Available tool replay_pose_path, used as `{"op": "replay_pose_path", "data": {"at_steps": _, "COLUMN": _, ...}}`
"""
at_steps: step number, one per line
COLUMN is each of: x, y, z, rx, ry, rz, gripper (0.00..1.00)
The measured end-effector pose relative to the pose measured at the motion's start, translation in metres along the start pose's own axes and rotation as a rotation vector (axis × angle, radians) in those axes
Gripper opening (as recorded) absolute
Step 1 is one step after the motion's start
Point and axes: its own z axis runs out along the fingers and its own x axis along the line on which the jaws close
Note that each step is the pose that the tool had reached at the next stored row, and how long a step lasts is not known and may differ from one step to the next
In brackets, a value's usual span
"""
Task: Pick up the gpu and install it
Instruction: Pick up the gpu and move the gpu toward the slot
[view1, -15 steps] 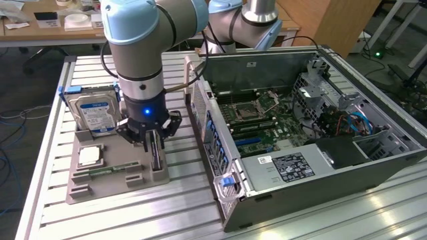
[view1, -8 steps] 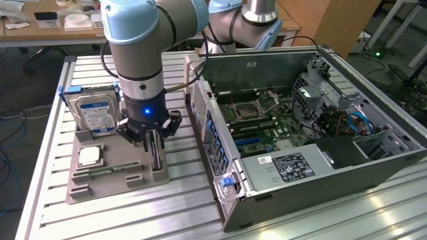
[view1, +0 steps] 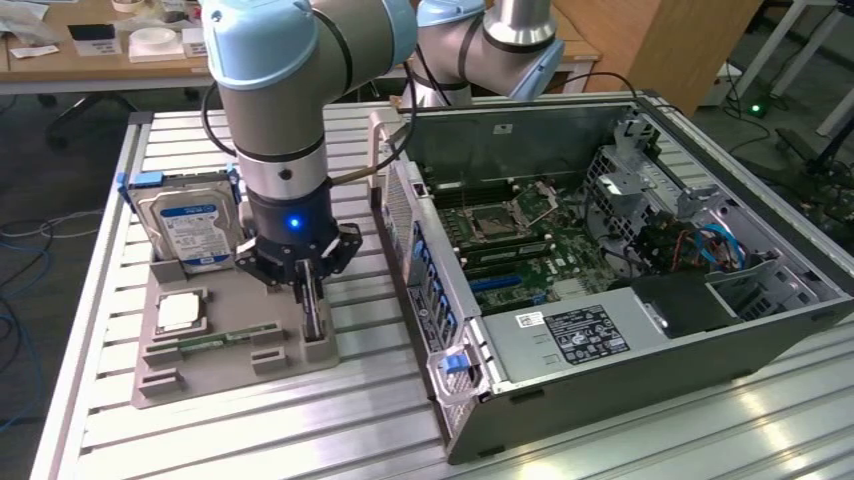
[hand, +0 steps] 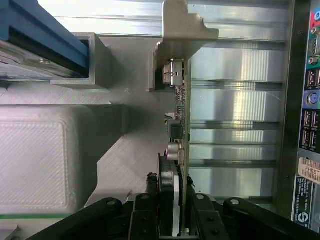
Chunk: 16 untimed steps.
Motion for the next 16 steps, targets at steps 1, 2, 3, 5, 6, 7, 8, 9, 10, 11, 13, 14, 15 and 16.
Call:
{"op": "replay_pose_path", "data": {"at_steps": 1, "x": -0.0001, "y": 0.0, "z": 0.0001, "rx": 0.0, "ry": -0.0001, "rz": 0.0, "gripper": 0.3}}
{"op": "replay_pose_path", "data": {"at_steps": 2, "x": -0.0003, "y": 0.0, "z": 0.0, "rx": 0.0003, "ry": -0.0001, "rz": 0.0, "gripper": 0.3}}
{"op": "replay_pose_path", "data": {"at_steps": 3, "x": -0.0004, "y": 0.0, "z": 0.0, "rx": 0.0003, "ry": 0.0, "rz": 0.0, "gripper": 0.29}}
{"op": "replay_pose_path", "data": {"at_steps": 5, "x": -0.0006, "y": 0.0, "z": 0.0001, "rx": 0.0008, "ry": 0.0, "rz": 0.0, "gripper": 0.28}}
{"op": "replay_pose_path", "data": {"at_steps": 6, "x": -0.0008, "y": 0.0, "z": 0.0001, "rx": 0.001, "ry": 0.0001, "rz": 0.0, "gripper": 0.28}}
{"op": "replay_pose_path", "data": {"at_steps": 7, "x": -0.001, "y": 0.0, "z": 0.0001, "rx": 0.0011, "ry": 0.0001, "rz": 0.0, "gripper": 0.28}}
{"op": "replay_pose_path", "data": {"at_steps": 8, "x": -0.0011, "y": 0.0, "z": 0.0001, "rx": 0.0013, "ry": 0.0001, "rz": 0.0, "gripper": 0.28}}
{"op": "replay_pose_path", "data": {"at_steps": 9, "x": -0.0012, "y": 0.0, "z": 0.0001, "rx": 0.0015, "ry": 0.0001, "rz": 0.0, "gripper": 0.28}}
{"op": "replay_pose_path", "data": {"at_steps": 10, "x": -0.0012, "y": 0.0, "z": 0.0001, "rx": 0.0015, "ry": 0.0001, "rz": 0.0, "gripper": 0.28}}
{"op": "replay_pose_path", "data": {"at_steps": 11, "x": -0.0013, "y": -0.0001, "z": 0.0001, "rx": 0.0015, "ry": 0.0001, "rz": 0.0, "gripper": 0.28}}
{"op": "replay_pose_path", "data": {"at_steps": 13, "x": -0.0013, "y": 0.0, "z": 0.0002, "rx": 0.0015, "ry": 0.0001, "rz": 0.0, "gripper": 0.28}}
{"op": "replay_pose_path", "data": {"at_steps": 14, "x": -0.0014, "y": 0.0, "z": 0.0002, "rx": 0.0014, "ry": 0.0, "rz": 0.0, "gripper": 0.28}}
{"op": "replay_pose_path", "data": {"at_steps": 15, "x": -0.0014, "y": -0.0001, "z": 0.0002, "rx": 0.0015, "ry": 0.0001, "rz": 0.0, "gripper": 0.28}}
{"op": "replay_pose_path", "data": {"at_steps": 16, "x": -0.0014, "y": 0.0, "z": 0.0002, "rx": 0.0014, "ry": 0.0001, "rz": 0.0, "gripper": 0.28}}
